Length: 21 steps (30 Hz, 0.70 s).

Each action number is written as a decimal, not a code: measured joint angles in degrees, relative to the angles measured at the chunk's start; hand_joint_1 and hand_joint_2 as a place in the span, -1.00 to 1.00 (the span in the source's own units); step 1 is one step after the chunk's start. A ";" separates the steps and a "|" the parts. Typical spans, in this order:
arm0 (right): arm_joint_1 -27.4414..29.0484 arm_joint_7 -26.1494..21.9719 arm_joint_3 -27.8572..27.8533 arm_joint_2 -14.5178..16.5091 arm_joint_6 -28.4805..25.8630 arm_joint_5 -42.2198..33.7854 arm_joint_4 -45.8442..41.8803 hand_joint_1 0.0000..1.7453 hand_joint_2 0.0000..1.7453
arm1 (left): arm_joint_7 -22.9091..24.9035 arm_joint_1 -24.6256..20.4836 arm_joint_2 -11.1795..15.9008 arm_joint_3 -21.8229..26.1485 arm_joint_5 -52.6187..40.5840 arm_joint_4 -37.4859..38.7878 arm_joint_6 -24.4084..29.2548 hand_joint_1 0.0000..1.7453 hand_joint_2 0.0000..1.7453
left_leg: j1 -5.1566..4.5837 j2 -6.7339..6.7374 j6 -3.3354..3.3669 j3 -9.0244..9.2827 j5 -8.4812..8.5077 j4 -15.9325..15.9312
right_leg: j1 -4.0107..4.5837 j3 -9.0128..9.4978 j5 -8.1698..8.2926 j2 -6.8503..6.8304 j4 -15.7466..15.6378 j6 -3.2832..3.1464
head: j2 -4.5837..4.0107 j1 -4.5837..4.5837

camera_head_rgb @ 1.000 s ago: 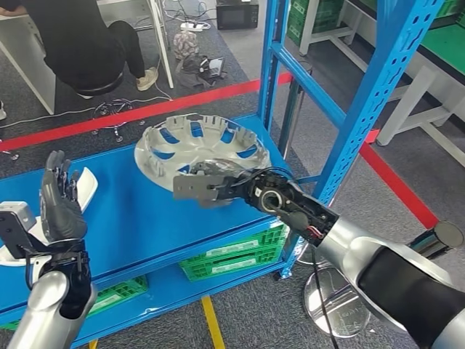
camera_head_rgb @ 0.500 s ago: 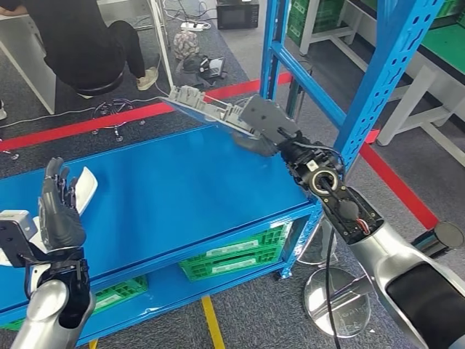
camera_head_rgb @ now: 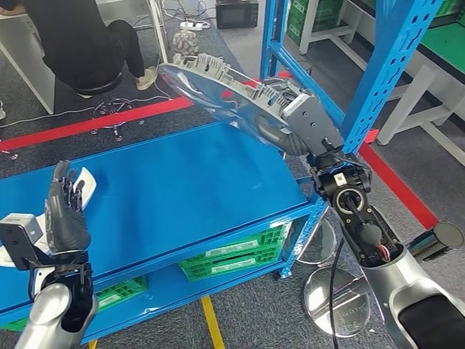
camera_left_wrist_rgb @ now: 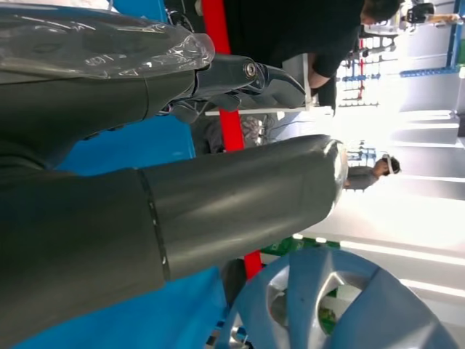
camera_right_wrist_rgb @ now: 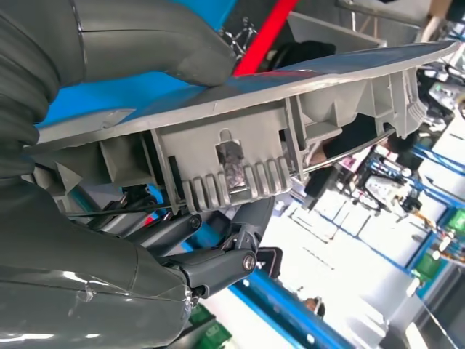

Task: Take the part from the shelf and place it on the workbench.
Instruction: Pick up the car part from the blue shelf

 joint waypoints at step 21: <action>2.19 -1.40 -4.11 -0.59 -2.45 0.63 -7.47 1.00 1.00 | -2.66 -0.76 -1.48 -0.98 0.84 1.49 -2.14 -1.00 -1.00 | -0.01 0.01 0.00 -0.11 0.00 0.00 | -0.01 -0.11 0.00 0.02 0.00 0.01 | 0.00 0.00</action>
